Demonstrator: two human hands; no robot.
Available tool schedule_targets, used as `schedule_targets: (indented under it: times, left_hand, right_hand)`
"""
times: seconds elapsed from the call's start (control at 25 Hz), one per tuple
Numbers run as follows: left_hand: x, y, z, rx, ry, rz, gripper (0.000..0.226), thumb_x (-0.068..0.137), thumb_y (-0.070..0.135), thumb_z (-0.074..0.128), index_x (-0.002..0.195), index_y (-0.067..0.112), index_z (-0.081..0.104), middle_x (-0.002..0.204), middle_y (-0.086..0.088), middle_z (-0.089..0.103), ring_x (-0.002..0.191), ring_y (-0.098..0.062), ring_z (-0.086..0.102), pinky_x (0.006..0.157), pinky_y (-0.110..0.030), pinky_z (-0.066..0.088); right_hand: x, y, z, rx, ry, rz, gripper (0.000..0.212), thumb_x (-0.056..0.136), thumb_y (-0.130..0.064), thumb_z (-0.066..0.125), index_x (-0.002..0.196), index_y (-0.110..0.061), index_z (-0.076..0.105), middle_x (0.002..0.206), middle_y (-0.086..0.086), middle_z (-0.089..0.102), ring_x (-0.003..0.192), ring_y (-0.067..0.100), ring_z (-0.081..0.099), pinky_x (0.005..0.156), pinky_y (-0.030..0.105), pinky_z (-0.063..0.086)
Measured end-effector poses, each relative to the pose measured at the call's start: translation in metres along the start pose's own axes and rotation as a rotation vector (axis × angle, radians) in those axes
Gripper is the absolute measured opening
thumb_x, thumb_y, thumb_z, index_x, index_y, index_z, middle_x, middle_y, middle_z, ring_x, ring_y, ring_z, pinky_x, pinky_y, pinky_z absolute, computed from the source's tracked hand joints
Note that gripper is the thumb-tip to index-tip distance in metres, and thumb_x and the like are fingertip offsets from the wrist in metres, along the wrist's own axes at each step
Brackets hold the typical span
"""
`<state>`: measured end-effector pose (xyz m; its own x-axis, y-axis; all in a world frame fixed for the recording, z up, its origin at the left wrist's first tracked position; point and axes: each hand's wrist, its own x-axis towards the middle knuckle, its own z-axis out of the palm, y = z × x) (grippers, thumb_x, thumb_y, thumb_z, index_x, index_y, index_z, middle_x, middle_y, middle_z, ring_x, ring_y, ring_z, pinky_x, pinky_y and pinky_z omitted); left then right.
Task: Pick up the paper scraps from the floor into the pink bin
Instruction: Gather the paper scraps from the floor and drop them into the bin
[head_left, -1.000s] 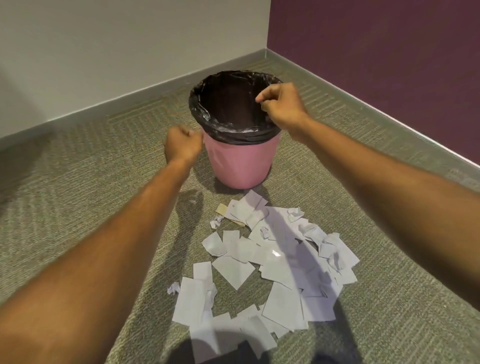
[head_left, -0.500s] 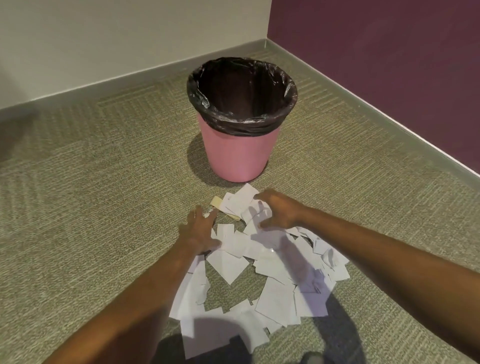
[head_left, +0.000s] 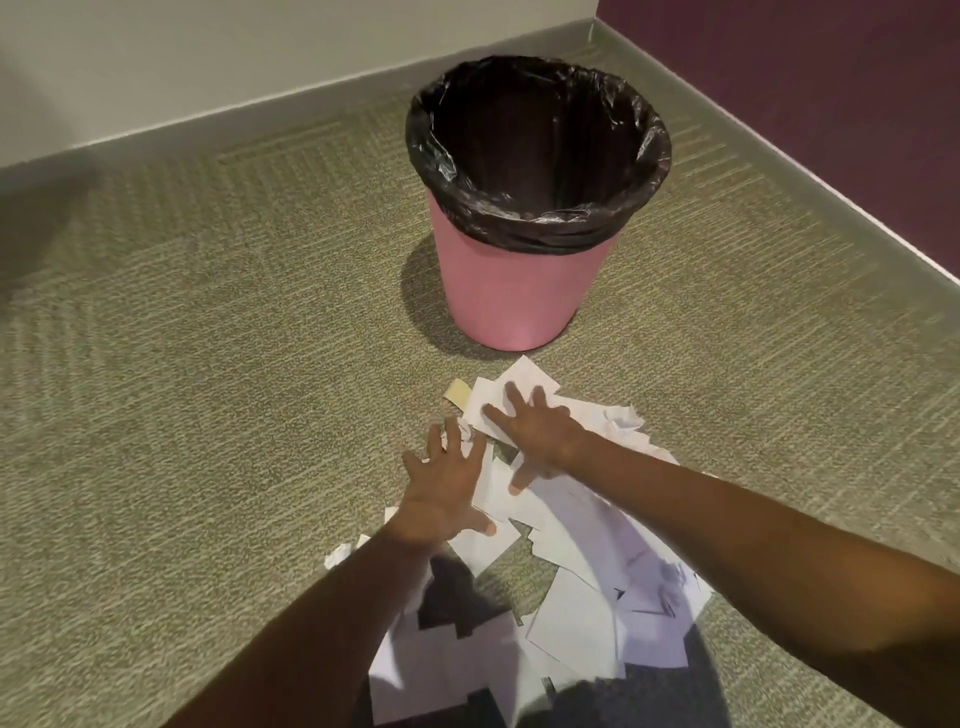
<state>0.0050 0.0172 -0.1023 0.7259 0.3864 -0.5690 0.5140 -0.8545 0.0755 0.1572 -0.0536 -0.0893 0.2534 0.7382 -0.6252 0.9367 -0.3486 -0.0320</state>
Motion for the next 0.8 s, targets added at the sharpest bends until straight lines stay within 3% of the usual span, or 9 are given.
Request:
schedule_targets:
  times: [0.12,0.28,0.44,0.64,0.8]
  left_hand:
    - [-0.013,0.015,0.004,-0.023,0.086,-0.031,0.101,0.072,0.048,0.078,0.148,0.017,0.02,0.159,-0.019,0.007,0.146,-0.038,0.012,0.106,-0.061,0.033]
    - [-0.028,0.023,0.013,-0.095,0.213,-0.028,0.079,0.078,0.035,0.077,0.141,0.015,0.033,0.142,-0.013,0.033,0.128,-0.03,0.037,0.098,-0.042,0.044]
    - [-0.026,0.014,0.019,-0.427,0.169,0.028,0.066,0.079,0.018,0.077,0.134,0.016,0.042,0.128,-0.013,0.045,0.116,-0.032,0.052,0.092,-0.039,0.046]
    - [-0.035,0.021,0.026,-0.529,0.288,0.014,0.016,0.083,0.009,0.063,0.098,0.004,0.063,0.101,-0.016,0.066,0.095,-0.035,0.066,0.075,-0.041,0.054]
    - [-0.032,0.013,0.008,-0.697,0.273,-0.105,0.029,0.076,0.012,0.078,0.099,-0.002,0.066,0.1,-0.016,0.066,0.087,-0.028,0.065,0.067,-0.033,0.052]
  right_hand:
    - [-0.021,-0.014,0.014,0.004,0.157,0.014,0.086,0.075,-0.029,0.081,0.145,-0.02,0.032,0.149,0.016,0.026,0.126,0.043,0.037,0.086,0.048,0.05]
    - [-0.041,-0.027,0.027,0.068,0.286,0.054,0.043,0.086,-0.014,0.067,0.126,-0.01,0.051,0.132,0.014,0.04,0.117,0.036,0.045,0.08,0.045,0.048]
    - [-0.046,-0.025,0.025,0.092,0.278,0.029,0.031,0.083,-0.004,0.065,0.113,-0.007,0.057,0.122,0.014,0.047,0.11,0.035,0.051,0.08,0.044,0.048]
    - [-0.064,-0.012,0.02,0.139,0.202,-0.016,0.018,0.082,0.004,0.055,0.096,-0.003,0.063,0.11,0.02,0.058,0.1,0.036,0.061,0.069,0.035,0.044]
    - [-0.079,-0.006,0.011,0.303,0.279,0.022,0.015,0.081,0.005,0.052,0.088,-0.003,0.063,0.102,0.02,0.064,0.095,0.032,0.062,0.077,0.038,0.05]
